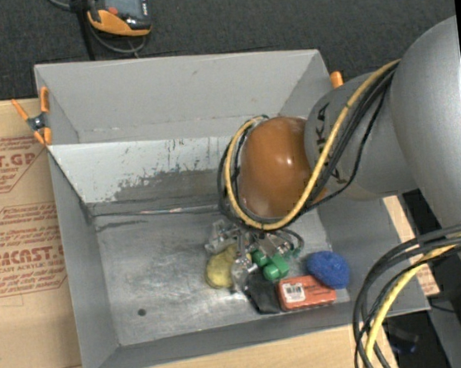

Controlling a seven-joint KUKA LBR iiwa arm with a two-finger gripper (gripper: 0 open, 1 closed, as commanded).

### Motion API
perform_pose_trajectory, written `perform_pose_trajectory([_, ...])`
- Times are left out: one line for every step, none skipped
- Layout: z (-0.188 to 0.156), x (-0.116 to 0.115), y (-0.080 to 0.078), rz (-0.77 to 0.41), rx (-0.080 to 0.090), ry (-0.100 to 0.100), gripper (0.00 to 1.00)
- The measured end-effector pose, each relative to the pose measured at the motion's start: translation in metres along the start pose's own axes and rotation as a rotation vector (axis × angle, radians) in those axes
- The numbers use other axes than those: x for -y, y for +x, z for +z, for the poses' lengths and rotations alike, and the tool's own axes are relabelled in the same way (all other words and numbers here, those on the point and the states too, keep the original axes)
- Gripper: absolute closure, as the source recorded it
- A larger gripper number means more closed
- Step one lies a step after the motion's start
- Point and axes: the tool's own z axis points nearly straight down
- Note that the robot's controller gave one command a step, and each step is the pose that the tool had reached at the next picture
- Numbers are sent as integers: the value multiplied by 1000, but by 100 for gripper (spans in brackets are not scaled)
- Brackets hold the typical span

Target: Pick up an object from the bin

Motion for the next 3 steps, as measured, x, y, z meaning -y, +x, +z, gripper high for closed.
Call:
perform_pose_trajectory([0,0,0,0,0,0,100])
perform_pose_trajectory([-37,-1,4,13,-17,-4,100])
perform_pose_trajectory([-158,7,20,-15,-9,-3,100])
